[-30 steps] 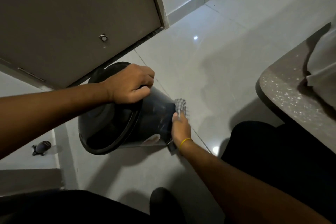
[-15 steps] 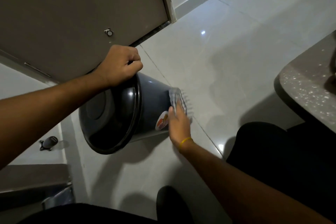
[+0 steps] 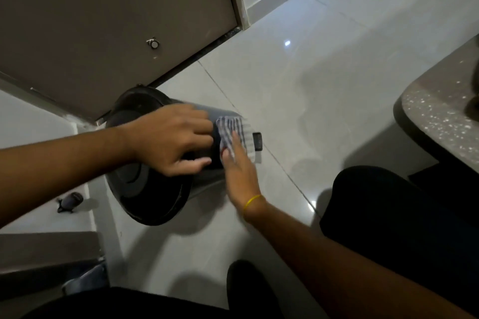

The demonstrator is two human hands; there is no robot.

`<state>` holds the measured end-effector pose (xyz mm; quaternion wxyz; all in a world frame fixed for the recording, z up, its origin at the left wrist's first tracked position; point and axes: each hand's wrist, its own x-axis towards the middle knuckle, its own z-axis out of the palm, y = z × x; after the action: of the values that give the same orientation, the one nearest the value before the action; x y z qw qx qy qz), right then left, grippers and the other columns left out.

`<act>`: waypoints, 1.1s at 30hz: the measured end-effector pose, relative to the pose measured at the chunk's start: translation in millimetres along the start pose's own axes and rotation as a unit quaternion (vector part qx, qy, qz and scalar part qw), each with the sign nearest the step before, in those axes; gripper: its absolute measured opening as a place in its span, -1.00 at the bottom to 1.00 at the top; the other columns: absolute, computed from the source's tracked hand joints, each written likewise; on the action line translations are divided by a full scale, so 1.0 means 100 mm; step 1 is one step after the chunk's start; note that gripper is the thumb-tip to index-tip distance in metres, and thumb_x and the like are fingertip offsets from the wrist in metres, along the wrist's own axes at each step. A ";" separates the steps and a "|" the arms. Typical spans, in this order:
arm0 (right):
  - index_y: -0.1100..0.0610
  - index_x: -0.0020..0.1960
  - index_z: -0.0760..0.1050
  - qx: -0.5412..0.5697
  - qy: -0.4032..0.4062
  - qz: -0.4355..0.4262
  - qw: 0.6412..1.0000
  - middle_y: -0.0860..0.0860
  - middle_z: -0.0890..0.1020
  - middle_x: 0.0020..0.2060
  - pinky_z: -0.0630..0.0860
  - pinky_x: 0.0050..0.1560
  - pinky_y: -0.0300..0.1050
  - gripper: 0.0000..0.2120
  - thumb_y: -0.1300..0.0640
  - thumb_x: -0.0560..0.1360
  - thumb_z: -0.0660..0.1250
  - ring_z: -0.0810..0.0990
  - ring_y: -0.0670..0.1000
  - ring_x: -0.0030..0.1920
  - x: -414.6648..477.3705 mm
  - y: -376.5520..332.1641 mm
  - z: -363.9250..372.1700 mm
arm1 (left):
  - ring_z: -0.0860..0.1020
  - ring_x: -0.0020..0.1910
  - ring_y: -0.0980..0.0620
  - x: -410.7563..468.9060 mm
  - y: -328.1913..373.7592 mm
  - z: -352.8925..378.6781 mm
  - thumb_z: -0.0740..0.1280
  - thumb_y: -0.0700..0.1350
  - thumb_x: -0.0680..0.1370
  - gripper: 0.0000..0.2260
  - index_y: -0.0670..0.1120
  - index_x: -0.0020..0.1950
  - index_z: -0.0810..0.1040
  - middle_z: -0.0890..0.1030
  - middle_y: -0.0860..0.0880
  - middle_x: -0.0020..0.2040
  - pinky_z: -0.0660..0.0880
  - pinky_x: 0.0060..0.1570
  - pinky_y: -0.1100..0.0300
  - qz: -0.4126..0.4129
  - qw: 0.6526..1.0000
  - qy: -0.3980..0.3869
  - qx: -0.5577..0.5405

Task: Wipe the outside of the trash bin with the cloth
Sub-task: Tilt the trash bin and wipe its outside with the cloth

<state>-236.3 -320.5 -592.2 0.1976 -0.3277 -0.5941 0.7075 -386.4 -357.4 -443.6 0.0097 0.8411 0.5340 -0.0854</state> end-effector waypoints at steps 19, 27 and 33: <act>-0.18 0.59 0.33 -0.044 -0.079 0.041 0.995 -0.10 0.36 0.61 0.19 0.66 -0.01 -0.52 0.07 0.70 0.17 0.28 -0.02 0.64 -0.21 0.48 -0.15 | 0.24 -0.53 -0.14 -0.16 -0.51 -0.06 0.10 0.06 0.45 -0.59 -0.19 -0.49 0.22 0.26 -0.19 -0.55 0.34 -0.42 -0.05 -0.335 0.932 0.090 -0.105; -0.07 0.61 0.33 0.005 -0.046 -0.056 0.997 -0.09 0.34 0.63 0.15 0.68 0.08 -0.51 0.05 0.69 0.19 0.22 -0.11 0.65 0.05 -0.22 0.07 | 0.32 -0.41 -0.09 -0.05 -0.63 -0.10 0.21 0.09 0.43 -0.53 -0.30 -0.47 0.40 0.35 -0.17 -0.47 0.30 -0.32 0.07 -0.481 0.851 0.075 -0.198; -0.20 0.66 0.13 -0.101 -0.109 -0.207 0.967 -0.18 0.19 0.68 0.08 0.66 0.29 -0.46 0.07 0.73 0.16 0.04 -0.09 0.71 -0.33 -0.01 -0.12 | 0.34 -0.46 0.01 -0.03 -0.69 -0.02 0.30 0.02 0.57 -0.55 -0.15 -0.47 0.36 0.37 -0.03 -0.52 0.36 -0.27 0.14 -0.529 0.810 0.036 -0.252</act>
<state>-204.3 -333.9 -585.0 0.2395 -0.1368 -0.7355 0.6189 -449.4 -329.8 -435.8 0.1552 0.3992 0.8991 0.0900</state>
